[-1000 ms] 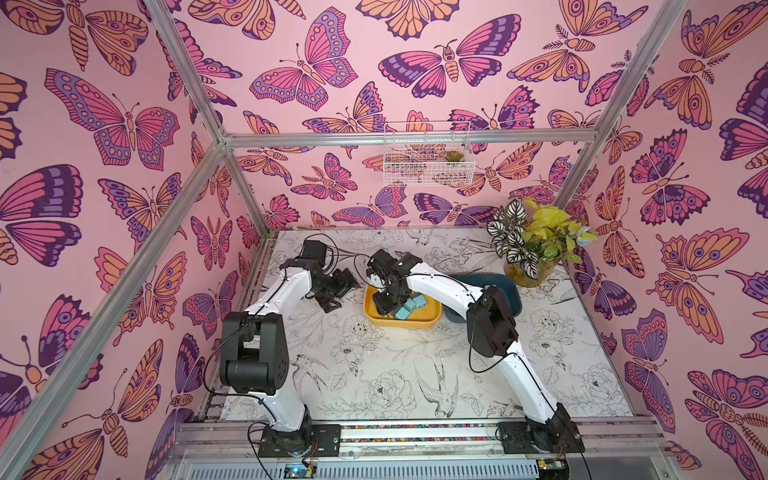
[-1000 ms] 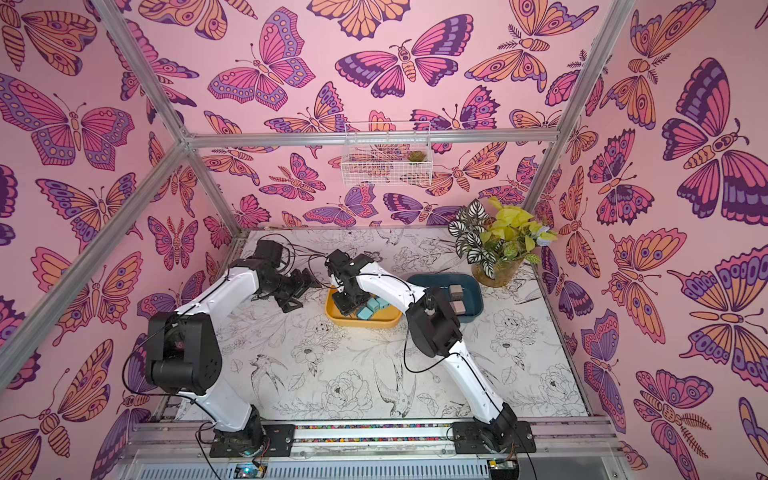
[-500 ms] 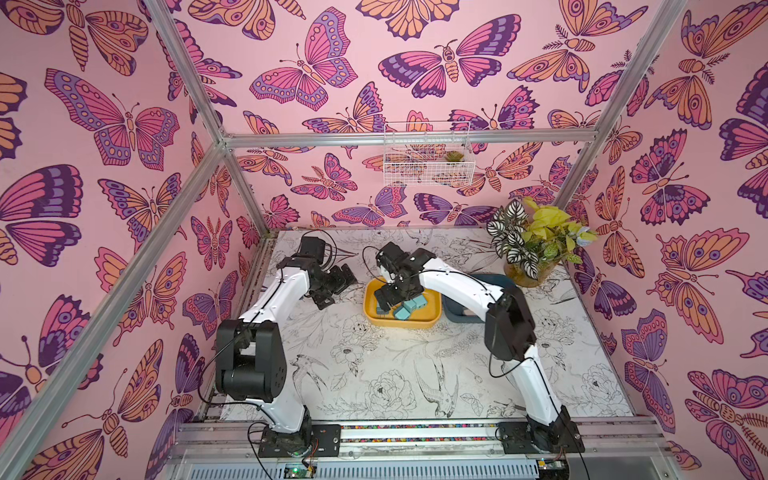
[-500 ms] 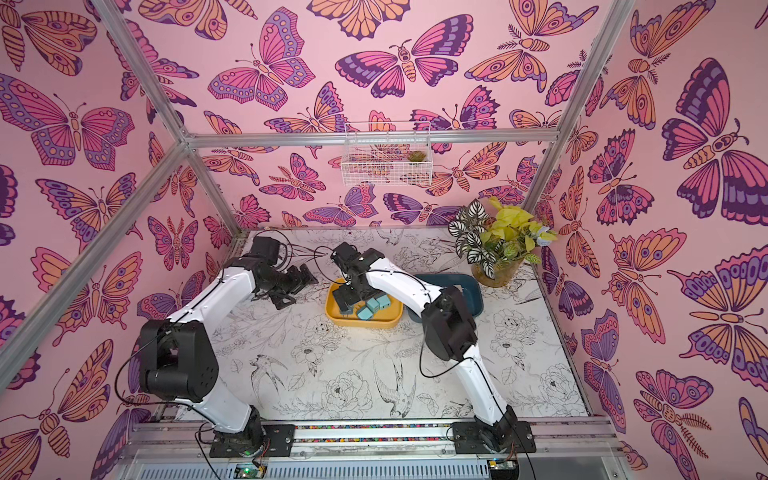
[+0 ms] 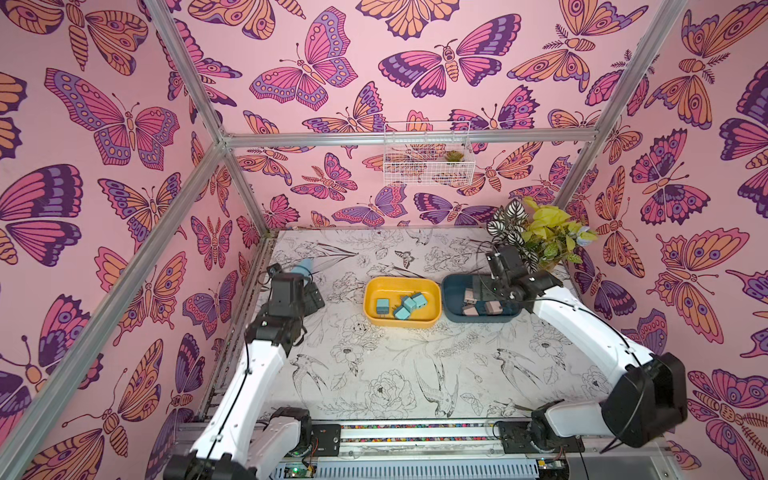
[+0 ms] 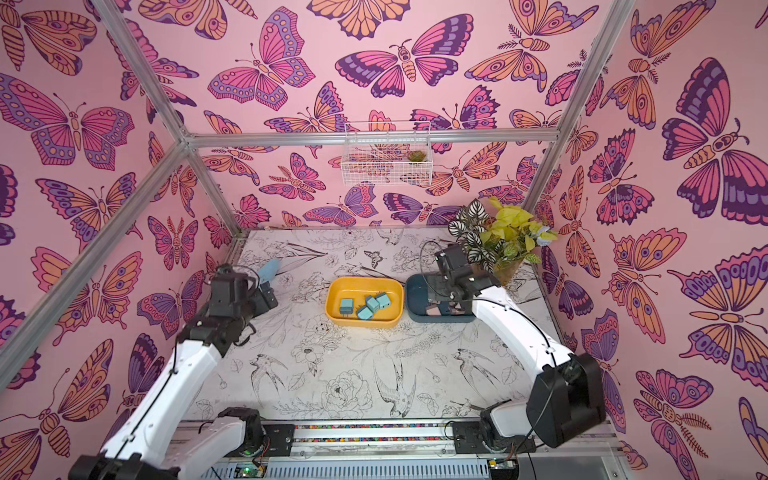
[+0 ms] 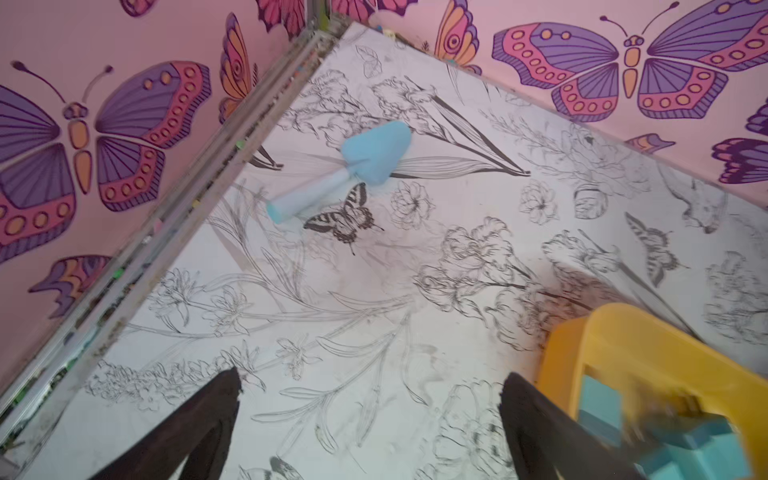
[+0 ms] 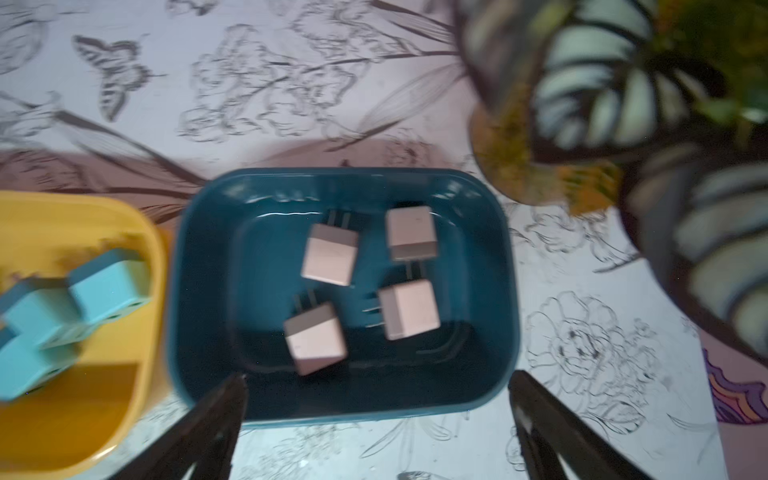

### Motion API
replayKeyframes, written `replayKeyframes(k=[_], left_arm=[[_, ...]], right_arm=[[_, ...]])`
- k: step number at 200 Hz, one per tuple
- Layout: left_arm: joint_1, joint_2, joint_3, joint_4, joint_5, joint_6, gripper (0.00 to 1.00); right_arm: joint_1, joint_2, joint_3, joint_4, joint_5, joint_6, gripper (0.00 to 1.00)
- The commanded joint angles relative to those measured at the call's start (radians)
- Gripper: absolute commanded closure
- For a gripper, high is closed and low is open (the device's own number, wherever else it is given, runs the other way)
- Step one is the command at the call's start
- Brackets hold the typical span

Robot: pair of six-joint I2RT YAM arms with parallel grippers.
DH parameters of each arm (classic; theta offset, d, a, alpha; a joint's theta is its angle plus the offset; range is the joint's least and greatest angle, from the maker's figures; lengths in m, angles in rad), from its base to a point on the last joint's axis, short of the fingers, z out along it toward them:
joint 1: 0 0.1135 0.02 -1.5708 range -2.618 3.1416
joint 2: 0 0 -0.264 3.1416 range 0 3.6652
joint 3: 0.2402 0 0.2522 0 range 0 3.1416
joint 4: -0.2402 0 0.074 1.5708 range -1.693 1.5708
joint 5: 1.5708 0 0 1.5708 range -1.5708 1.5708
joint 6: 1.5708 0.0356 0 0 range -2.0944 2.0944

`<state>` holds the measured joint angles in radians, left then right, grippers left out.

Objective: Place the plugs by color into the storage box
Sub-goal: Reset both arms

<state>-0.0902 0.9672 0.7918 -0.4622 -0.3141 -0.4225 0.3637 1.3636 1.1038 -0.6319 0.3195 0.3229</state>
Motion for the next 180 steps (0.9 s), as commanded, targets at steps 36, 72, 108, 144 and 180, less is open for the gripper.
replayKeyframes(k=[36,72,108,144,180], left_arm=[[0.006,-0.262,-0.512,0.585,0.003,0.228,0.01],[0.01,-0.286,-0.636,0.711,0.066,0.312,0.01],[0.025,-0.229,-0.665,0.837,0.146,0.364,0.01],[0.051,-0.039,-0.652,1.052,0.217,0.393,0.01],[0.072,0.231,-0.584,1.289,0.273,0.408,0.01]], right_arm=[[-0.186,-0.299,-0.427,0.335,0.079,-0.02,0.01],[-0.193,-0.33,-0.64,0.597,0.15,-0.136,0.01],[-0.225,-0.253,-0.663,0.672,0.185,-0.098,0.01],[-0.246,-0.181,-0.667,0.855,0.161,-0.1,0.01],[-0.254,-0.044,-0.611,0.982,0.159,-0.17,0.01]])
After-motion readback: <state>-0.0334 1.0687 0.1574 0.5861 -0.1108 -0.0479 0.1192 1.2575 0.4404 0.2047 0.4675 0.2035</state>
